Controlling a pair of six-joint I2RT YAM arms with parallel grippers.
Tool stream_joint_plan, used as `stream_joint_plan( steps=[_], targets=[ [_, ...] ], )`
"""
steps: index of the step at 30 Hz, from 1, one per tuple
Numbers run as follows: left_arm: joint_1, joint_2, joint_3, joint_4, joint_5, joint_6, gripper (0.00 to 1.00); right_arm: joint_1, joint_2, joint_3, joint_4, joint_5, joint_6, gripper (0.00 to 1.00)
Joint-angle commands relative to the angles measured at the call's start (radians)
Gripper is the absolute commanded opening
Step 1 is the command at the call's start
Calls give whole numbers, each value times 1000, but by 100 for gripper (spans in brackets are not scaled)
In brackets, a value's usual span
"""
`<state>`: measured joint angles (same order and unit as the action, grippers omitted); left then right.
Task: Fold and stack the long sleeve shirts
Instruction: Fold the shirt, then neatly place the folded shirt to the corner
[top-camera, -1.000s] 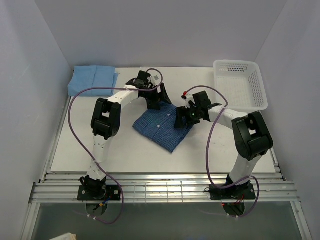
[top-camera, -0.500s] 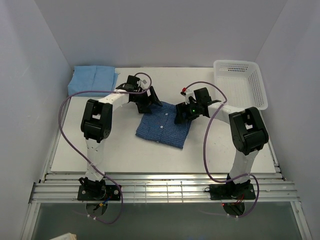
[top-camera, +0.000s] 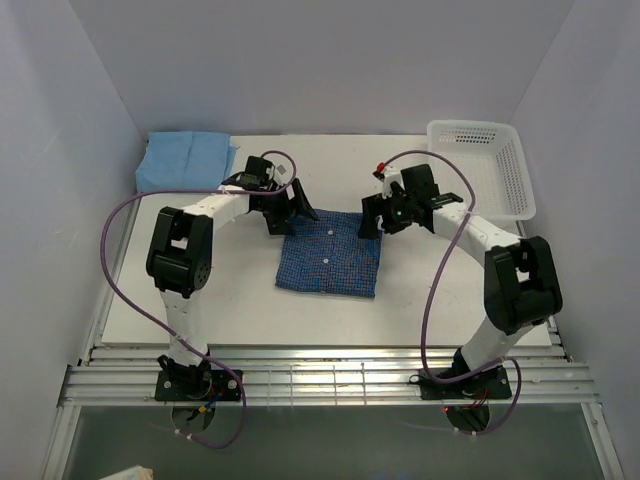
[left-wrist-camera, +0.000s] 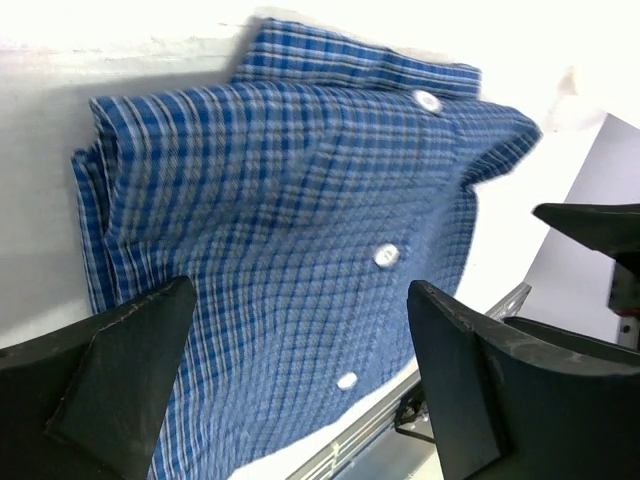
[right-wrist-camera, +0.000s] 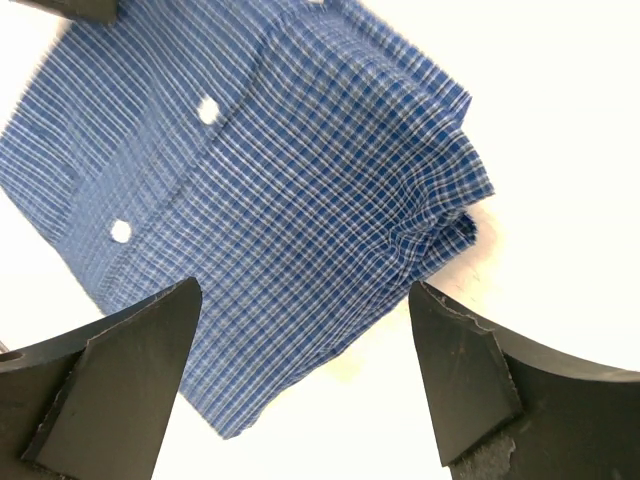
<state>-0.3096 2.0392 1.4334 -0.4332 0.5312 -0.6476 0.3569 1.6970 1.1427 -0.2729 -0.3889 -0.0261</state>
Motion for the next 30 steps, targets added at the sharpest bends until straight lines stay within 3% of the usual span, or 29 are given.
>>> stream_joint_plan(
  steps=[1,11,18,24,30],
  targets=[
    [0,-157,16,-21,-10,28,98,-7,-103,-33,-25,48,89,90],
    [-62,-232,-82,-27,-4,34,98,-13,-154,-130,-37,214,305,90],
    [-106,-166,-122,-9,6,28,98,-12,-65,-129,-20,193,373,92],
    [-109,-117,-140,11,-5,31,98,-13,45,-92,40,165,422,100],
    [-109,-73,-145,13,-16,49,98,-13,133,-57,84,127,472,85]
  ],
)
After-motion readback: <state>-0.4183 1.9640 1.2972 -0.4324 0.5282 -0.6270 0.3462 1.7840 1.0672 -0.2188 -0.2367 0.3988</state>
